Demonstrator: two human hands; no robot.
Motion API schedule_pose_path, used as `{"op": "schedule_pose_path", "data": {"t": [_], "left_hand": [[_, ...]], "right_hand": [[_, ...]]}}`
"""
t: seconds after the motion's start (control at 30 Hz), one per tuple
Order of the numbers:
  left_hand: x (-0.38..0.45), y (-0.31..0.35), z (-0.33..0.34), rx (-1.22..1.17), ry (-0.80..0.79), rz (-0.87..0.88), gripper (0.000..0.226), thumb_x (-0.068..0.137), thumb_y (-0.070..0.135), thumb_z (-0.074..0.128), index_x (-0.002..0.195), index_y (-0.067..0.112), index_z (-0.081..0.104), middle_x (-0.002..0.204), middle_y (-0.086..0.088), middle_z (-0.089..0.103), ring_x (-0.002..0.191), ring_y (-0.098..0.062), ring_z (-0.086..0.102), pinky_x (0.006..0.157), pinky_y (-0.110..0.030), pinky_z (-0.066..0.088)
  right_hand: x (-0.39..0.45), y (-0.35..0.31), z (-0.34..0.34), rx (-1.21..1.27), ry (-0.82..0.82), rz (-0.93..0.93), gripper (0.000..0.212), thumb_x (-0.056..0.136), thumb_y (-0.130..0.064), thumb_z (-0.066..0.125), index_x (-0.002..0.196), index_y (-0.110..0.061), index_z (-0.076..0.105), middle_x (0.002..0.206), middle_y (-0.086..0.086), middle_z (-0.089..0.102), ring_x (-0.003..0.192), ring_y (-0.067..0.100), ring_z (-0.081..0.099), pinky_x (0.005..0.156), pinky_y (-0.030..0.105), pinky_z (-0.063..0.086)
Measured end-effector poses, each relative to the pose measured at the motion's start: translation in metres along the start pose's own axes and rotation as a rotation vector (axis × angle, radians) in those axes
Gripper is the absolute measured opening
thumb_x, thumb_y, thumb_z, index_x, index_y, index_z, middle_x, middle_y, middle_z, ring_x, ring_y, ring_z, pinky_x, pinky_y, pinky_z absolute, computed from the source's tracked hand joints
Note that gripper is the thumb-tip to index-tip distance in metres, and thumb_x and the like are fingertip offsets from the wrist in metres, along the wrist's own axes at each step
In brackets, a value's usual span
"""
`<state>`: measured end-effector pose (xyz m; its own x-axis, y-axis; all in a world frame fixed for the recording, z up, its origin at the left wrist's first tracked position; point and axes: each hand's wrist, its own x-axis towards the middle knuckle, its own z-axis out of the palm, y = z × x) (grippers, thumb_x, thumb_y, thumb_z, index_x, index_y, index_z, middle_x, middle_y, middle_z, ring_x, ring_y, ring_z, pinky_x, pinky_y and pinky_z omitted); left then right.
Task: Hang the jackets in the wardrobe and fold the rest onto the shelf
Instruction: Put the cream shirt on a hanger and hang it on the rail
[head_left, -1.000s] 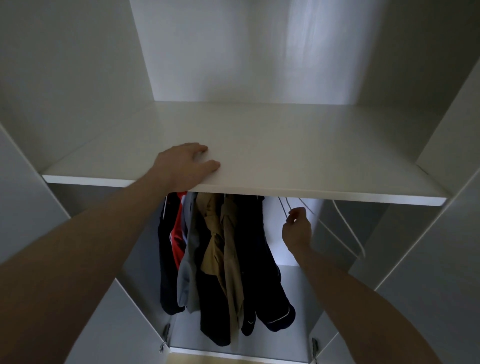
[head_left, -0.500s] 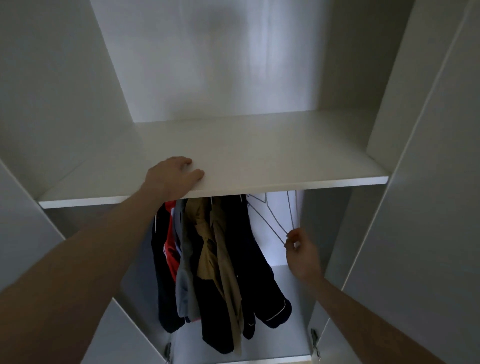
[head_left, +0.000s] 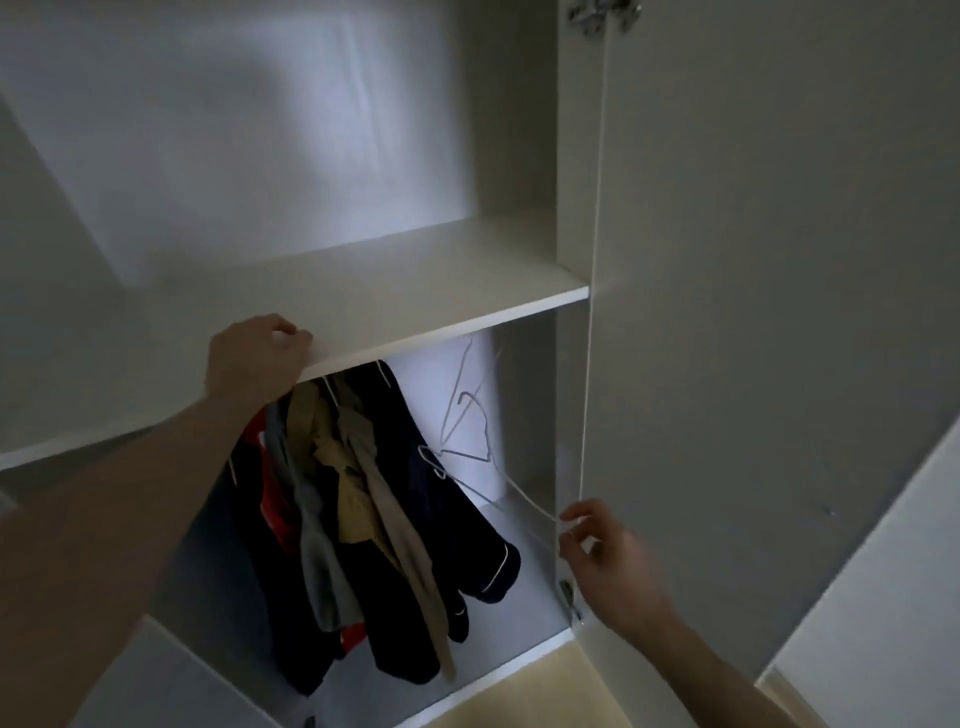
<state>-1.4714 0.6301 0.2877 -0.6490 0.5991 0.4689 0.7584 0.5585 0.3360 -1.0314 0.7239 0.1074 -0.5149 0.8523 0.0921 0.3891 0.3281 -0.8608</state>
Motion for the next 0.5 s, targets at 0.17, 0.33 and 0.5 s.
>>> {"op": "schedule_pose_path", "data": {"t": [0.17, 0.33, 0.5], "left_hand": [[-0.071, 0.029, 0.019, -0.144, 0.088, 0.310, 0.028, 0.089, 0.032, 0.056, 0.106, 0.018, 0.073, 0.116, -0.003, 0.073, 0.109, -0.026, 0.064, 0.117, -0.037, 0.023], [-0.224, 0.103, 0.065, -0.488, -0.238, 0.532, 0.033, 0.087, 0.031, 0.062, 0.120, 0.029, 0.064, 0.128, 0.015, 0.062, 0.122, -0.011, 0.056, 0.109, -0.031, 0.042], [-0.358, 0.167, 0.090, -0.565, -0.616, 0.612, 0.046, 0.088, 0.030, 0.073, 0.132, 0.033, 0.060, 0.123, 0.022, 0.057, 0.115, 0.013, 0.045, 0.097, -0.002, 0.033]], "right_hand": [[-0.101, 0.007, -0.036, 0.058, 0.100, 0.044, 0.021, 0.094, -0.026, 0.067, 0.101, -0.046, 0.062, 0.084, -0.012, 0.072, 0.050, 0.009, 0.054, 0.052, 0.020, 0.045], [-0.212, 0.018, -0.070, 0.102, 0.139, 0.179, 0.014, 0.096, -0.032, 0.068, 0.102, -0.045, 0.066, 0.080, -0.009, 0.070, 0.057, 0.016, 0.057, 0.059, 0.032, 0.048], [-0.329, 0.029, -0.124, 0.099, 0.215, 0.266, 0.010, 0.097, -0.033, 0.070, 0.104, -0.040, 0.071, 0.074, -0.006, 0.066, 0.058, 0.013, 0.047, 0.057, 0.027, 0.041]]}}
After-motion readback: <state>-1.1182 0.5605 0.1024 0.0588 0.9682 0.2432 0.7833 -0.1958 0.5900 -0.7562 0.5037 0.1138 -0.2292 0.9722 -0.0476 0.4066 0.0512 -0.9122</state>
